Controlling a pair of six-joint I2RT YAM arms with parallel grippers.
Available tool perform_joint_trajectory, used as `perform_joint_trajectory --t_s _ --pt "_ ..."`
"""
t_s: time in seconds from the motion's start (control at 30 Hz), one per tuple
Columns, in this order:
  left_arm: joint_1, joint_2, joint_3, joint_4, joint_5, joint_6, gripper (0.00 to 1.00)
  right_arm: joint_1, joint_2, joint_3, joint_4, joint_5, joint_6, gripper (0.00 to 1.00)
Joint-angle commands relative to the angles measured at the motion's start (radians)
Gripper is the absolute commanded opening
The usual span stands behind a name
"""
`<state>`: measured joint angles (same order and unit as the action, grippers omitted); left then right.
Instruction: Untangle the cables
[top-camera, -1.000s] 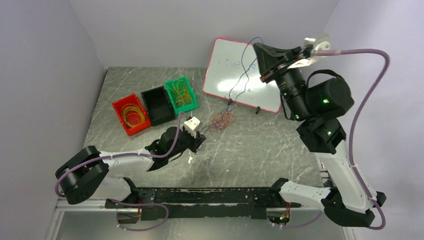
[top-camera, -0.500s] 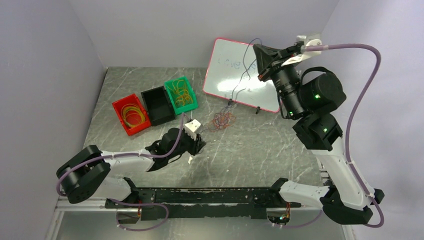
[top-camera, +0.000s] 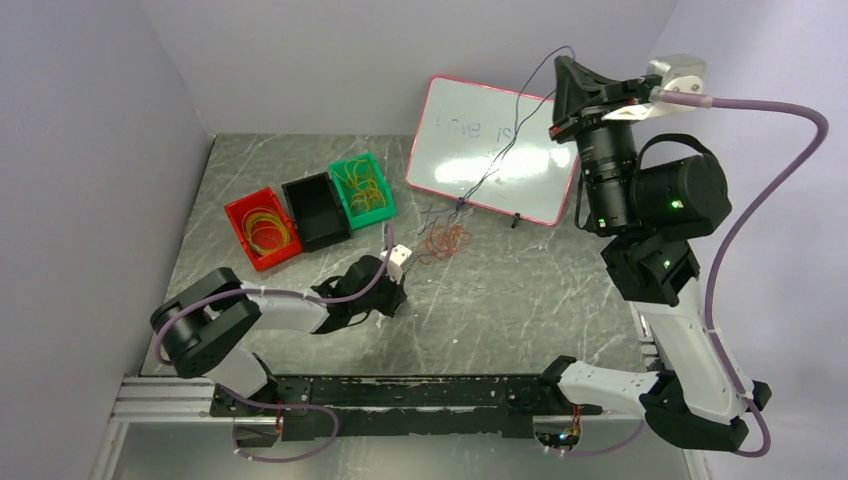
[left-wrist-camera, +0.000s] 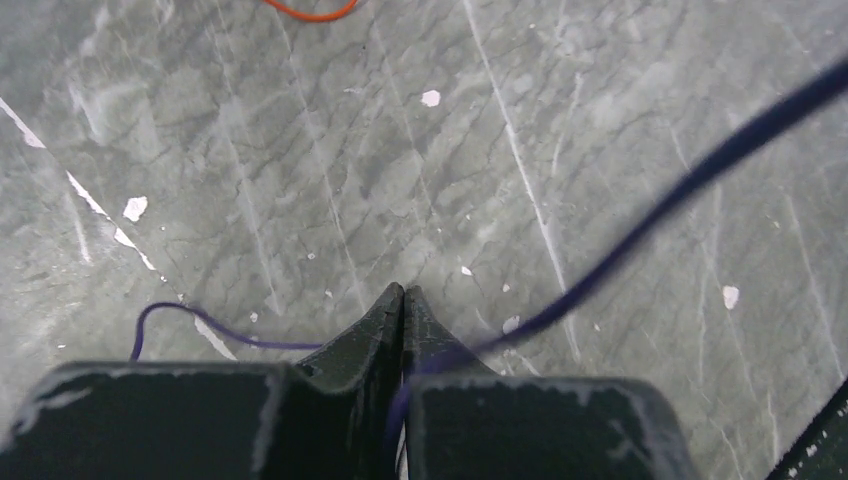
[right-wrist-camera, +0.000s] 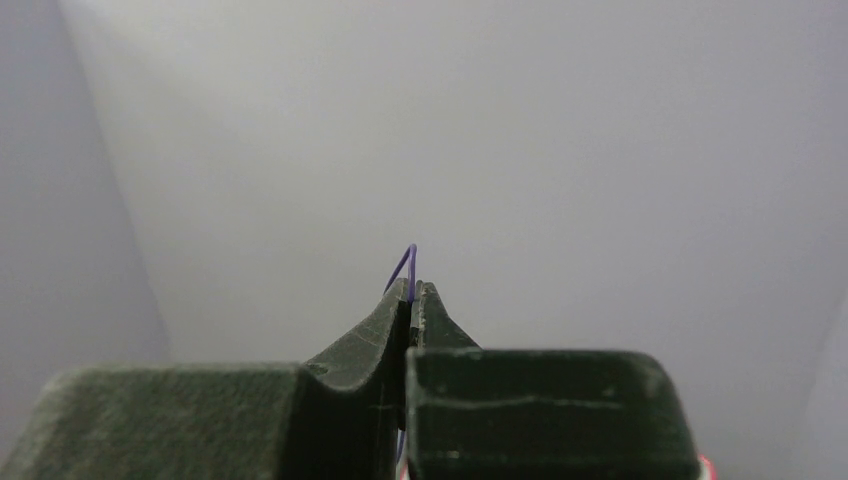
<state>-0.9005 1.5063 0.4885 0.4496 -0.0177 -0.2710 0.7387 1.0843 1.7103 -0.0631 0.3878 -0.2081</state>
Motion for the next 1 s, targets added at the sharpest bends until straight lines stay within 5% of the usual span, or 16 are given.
perform_joint_trajectory --t_s 0.0,0.33,0.97 --pt "-0.003 0.073 0.093 -0.127 -0.046 -0.084 0.07 -0.003 -0.013 0.037 0.192 0.149 -0.140 0.00" --pt "0.106 0.131 0.102 -0.202 -0.020 -0.317 0.07 -0.003 0.060 0.194 0.356 0.236 -0.399 0.00" --pt "0.304 0.104 0.059 -0.282 -0.028 -0.386 0.07 -0.002 0.034 0.302 0.481 0.281 -0.669 0.00"
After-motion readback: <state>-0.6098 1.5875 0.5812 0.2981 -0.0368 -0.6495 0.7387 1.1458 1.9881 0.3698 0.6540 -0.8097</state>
